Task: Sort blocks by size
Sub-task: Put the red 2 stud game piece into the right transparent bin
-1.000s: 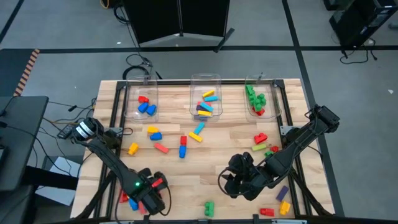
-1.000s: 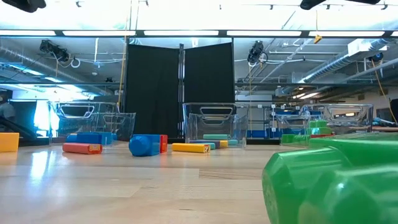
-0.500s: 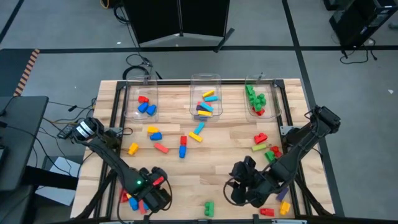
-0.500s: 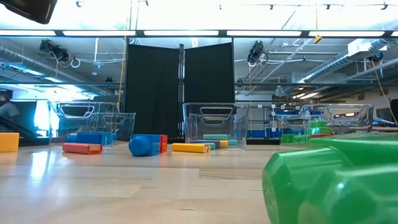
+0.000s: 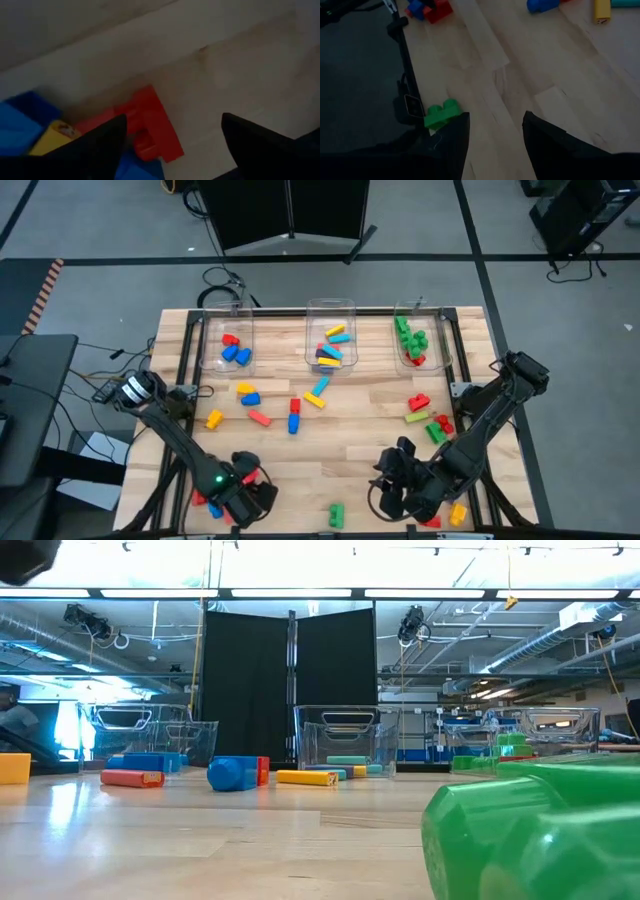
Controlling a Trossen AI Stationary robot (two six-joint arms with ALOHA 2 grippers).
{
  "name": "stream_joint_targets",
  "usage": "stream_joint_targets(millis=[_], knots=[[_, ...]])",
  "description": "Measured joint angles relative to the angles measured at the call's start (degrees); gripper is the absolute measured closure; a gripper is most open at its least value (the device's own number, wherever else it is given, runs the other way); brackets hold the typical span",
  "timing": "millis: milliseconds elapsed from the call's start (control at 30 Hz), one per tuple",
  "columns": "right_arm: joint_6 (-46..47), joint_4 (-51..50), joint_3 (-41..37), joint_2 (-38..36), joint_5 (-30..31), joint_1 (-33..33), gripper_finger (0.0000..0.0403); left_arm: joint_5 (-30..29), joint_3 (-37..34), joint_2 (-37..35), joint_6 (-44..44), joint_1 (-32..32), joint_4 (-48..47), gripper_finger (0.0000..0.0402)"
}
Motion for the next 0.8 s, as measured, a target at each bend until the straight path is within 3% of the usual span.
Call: stream_joint_targets(millis=[233,467,800], knots=[[-1.02,-0.22,0.01,0.00,0.03,0.04,0.0213,0.83,-0.02,2.95,-4.44,-0.84,1.07,0.0082],[-1.20,-0.38,0.01,-0.02,0.24,0.04,0.0213,7.38,0.25,7.12,-5.53,-0.65,1.96,0.0083],[-1.44,-1.02,0.01,-0.02,0.31,0.04,0.0213,5.95,0.17,7.61,-5.74,0.33,3.62,0.0083]])
